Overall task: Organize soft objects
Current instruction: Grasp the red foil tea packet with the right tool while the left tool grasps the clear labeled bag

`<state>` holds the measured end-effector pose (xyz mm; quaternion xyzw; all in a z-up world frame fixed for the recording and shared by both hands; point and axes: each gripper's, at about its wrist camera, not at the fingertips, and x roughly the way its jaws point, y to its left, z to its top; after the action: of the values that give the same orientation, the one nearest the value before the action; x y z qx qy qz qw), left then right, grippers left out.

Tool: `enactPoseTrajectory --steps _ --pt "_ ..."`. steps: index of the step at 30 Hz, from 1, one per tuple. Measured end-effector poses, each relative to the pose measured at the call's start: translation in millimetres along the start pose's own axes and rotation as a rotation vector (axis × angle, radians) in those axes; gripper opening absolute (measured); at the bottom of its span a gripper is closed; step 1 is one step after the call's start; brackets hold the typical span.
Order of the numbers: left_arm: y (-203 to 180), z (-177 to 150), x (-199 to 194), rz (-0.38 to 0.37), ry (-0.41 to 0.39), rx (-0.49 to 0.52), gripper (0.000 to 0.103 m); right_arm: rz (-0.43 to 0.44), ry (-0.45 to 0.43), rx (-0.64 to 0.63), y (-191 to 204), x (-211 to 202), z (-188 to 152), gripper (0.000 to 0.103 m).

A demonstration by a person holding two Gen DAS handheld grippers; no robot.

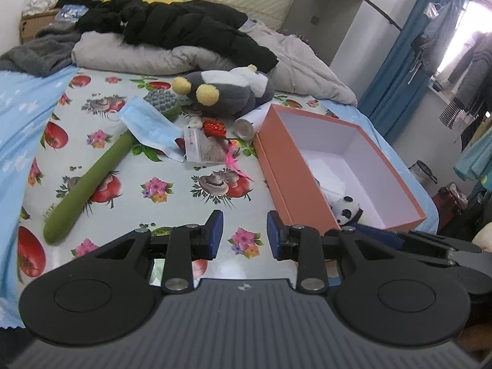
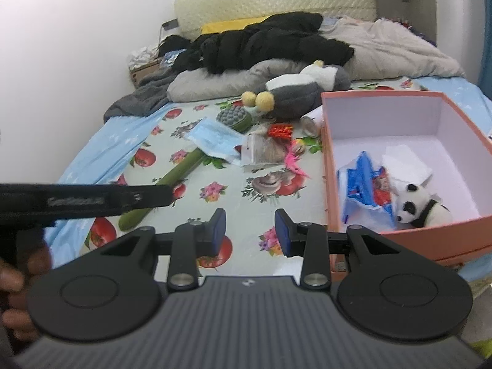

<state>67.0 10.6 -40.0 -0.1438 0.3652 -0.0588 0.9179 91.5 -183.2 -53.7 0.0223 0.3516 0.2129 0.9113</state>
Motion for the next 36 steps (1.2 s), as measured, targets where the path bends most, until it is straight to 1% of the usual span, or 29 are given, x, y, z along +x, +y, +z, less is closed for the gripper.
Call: enactPoseTrajectory --steps 4,8,12,17,21,25,28,29,30,32,36 --pt "12.1 4.5 23.1 -0.003 0.016 -0.032 0.036 0.004 0.023 -0.013 0.5 23.4 4.9 0.038" --pt "22.7 17.0 49.0 0.004 0.007 -0.033 0.036 0.005 0.037 -0.036 1.8 51.4 13.5 0.038" --pt "39.4 33.7 75.6 0.013 0.0 -0.061 0.036 -0.011 0.022 -0.024 -1.9 74.2 25.1 0.038" --pt "65.4 50.7 111.1 0.016 0.002 -0.124 0.036 -0.033 -0.008 0.032 -14.2 110.0 54.2 0.038" --pt "87.4 59.7 147.3 0.016 0.015 -0.179 0.036 -0.05 -0.009 0.061 -21.4 145.5 78.0 0.038" --pt "107.2 64.4 184.0 0.004 0.034 -0.234 0.036 -0.072 0.006 0.069 -24.4 182.4 95.5 0.038" --pt "120.6 66.6 207.7 -0.015 0.044 -0.274 0.036 -0.078 0.037 0.09 -30.3 214.1 104.9 0.038" --pt "124.0 67.6 214.8 -0.023 0.043 -0.284 0.036 -0.085 0.055 0.098 -32.0 226.5 107.6 0.041" --pt "126.3 69.1 221.3 -0.033 0.043 -0.286 0.036 -0.09 0.063 0.1 -32.9 234.7 109.5 0.051" --pt "132.8 72.8 235.1 -0.04 0.044 -0.295 0.036 -0.108 0.069 0.107 -33.8 251.7 112.8 0.064" --pt "143.3 76.6 259.3 -0.051 0.063 -0.316 0.036 -0.136 0.089 0.083 -32.9 282.6 120.1 0.066"
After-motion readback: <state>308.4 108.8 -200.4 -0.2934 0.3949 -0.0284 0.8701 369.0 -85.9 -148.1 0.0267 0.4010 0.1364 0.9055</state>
